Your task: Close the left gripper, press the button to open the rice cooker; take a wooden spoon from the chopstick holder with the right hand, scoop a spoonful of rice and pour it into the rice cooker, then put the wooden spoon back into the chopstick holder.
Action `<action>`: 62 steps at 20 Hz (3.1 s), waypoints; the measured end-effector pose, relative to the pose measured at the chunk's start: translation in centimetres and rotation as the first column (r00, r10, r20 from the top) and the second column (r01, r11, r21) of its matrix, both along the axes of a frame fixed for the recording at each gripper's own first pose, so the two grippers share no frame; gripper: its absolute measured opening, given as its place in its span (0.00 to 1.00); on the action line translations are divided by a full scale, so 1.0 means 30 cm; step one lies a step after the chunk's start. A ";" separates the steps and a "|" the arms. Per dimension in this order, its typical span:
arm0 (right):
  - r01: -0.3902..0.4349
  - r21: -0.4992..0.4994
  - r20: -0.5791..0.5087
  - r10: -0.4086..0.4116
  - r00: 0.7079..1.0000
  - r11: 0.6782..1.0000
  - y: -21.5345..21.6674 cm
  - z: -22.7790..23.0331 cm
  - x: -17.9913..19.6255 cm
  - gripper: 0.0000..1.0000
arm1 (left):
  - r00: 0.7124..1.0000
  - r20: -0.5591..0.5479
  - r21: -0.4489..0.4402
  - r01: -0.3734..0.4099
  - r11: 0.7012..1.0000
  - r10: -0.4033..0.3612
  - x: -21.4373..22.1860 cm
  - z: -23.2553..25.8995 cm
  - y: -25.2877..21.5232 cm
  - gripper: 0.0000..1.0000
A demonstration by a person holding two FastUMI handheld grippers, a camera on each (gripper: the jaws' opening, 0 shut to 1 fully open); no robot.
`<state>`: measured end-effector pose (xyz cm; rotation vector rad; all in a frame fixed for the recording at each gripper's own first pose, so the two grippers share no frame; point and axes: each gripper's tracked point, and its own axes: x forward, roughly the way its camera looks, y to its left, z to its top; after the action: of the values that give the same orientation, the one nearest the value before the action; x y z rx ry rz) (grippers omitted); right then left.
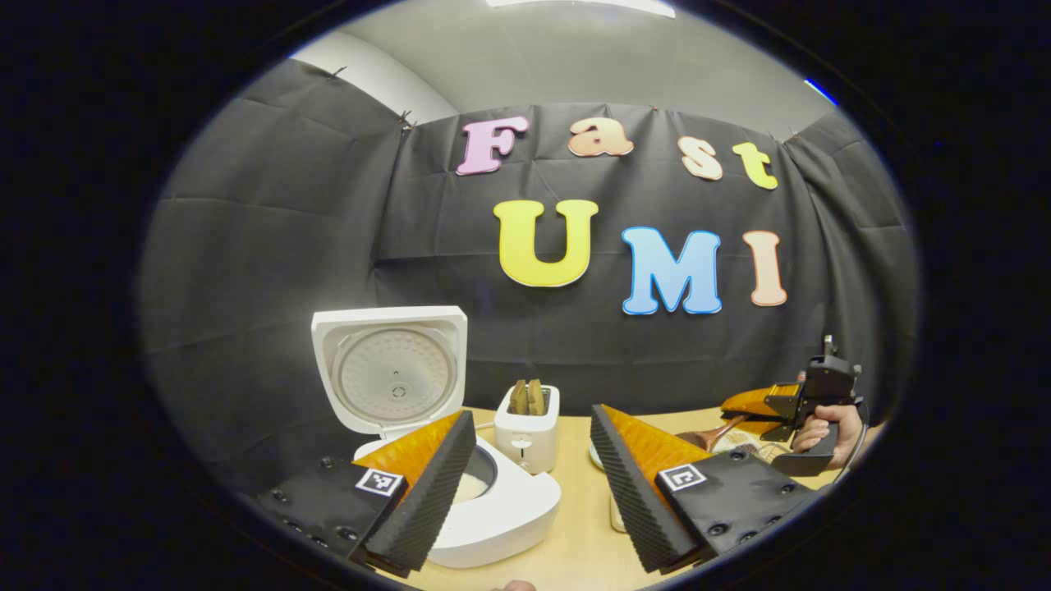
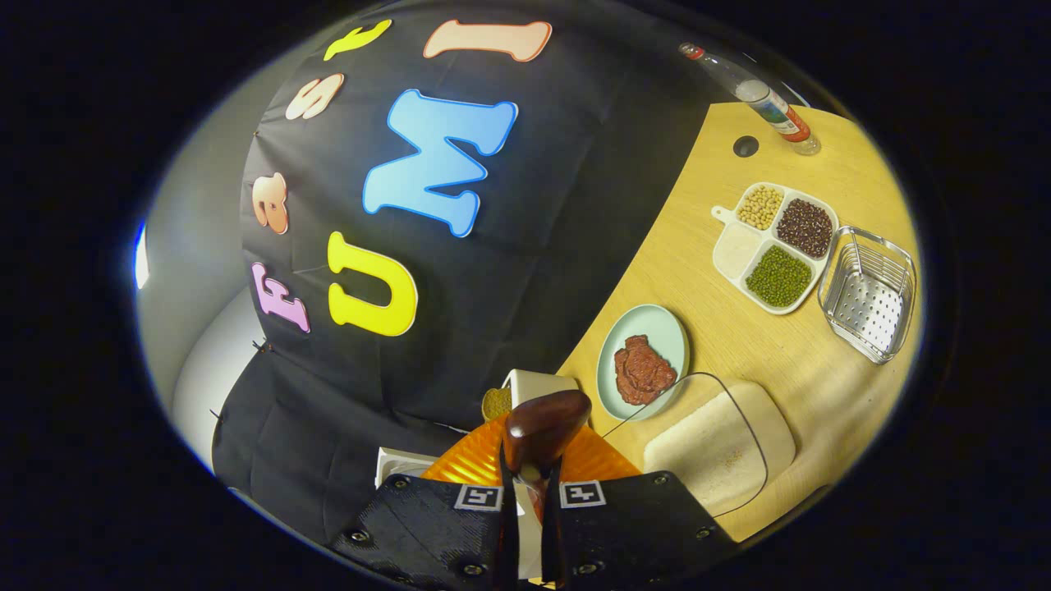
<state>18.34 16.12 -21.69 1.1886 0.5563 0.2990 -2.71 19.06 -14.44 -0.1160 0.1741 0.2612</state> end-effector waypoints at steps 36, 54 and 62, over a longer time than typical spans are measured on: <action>-0.492 -0.405 0.087 0.568 0.818 0.771 1.253 0.005 0.023 0.11 | 0.974 -0.017 0.034 -0.224 0.974 0.224 -0.243 -0.086 0.392 0.94; -0.186 -0.877 0.363 0.866 0.344 0.442 1.321 0.240 -0.107 0.11 | 0.957 -0.019 0.021 -0.289 0.957 0.290 -0.326 -0.098 0.420 1.00; -0.412 -0.546 0.334 0.640 0.692 0.730 1.002 0.318 0.045 0.11 | 0.970 0.029 -0.044 -0.240 0.970 0.241 -0.248 -0.040 0.320 0.99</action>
<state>19.69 46.19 -12.14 0.4386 0.4640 0.9287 -10.15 28.67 -15.65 -0.1823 0.1307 0.4975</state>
